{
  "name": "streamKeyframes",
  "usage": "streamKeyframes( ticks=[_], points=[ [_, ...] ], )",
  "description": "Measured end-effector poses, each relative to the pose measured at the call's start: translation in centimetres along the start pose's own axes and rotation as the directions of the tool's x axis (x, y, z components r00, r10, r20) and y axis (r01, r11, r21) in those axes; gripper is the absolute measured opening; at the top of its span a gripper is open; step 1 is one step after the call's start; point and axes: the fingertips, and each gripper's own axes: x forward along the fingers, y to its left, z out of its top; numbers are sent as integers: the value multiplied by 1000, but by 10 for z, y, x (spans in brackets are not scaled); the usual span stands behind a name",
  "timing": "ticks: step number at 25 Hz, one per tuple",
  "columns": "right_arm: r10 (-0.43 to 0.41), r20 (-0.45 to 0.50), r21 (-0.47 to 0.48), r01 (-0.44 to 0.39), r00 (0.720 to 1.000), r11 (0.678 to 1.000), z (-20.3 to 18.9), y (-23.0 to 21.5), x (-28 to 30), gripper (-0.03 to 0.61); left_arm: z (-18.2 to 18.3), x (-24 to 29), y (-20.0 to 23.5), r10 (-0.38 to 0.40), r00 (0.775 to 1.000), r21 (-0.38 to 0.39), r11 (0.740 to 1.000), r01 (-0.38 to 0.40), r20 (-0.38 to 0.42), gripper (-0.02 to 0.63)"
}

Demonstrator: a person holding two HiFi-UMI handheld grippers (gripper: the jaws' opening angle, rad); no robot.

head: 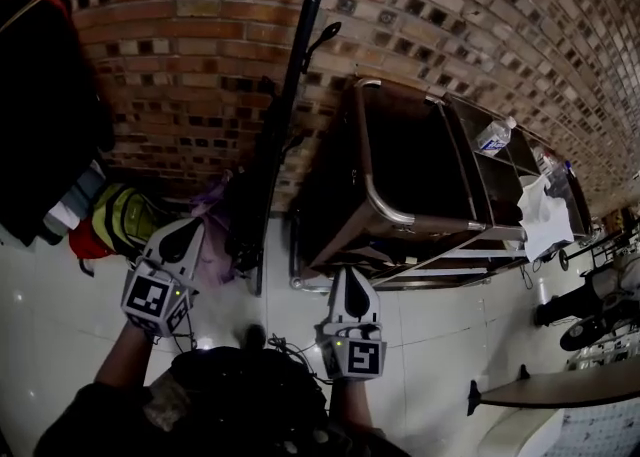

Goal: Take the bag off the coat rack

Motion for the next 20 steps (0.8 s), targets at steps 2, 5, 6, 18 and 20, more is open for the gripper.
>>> streamKeyframes(
  ticks=[2, 5, 6, 18, 20],
  points=[
    [33, 7, -2, -33, 999, 999, -1, -9, 11, 8, 0, 14, -2, 14, 1000, -7, 1000, -14, 1, 43],
    [75, 15, 0, -75, 997, 997, -4, -21, 25, 8, 0, 35, -7, 27, 1000, -8, 1000, -27, 6, 43],
    [89, 18, 1, -89, 996, 996, -5, -23, 29, 8, -1, 41, -9, 29, 1000, -5, 1000, -29, 1, 43],
    [243, 18, -2, -243, 970, 970, -9, -12, 98, 8, 21, 110, 14, 85, 996, -8, 996, -85, 30, 86],
    [251, 13, 2, -251, 968, 968, -12, -8, 109, 8, 24, 123, 20, 78, 996, 3, 997, -78, 37, 87]
  ],
)
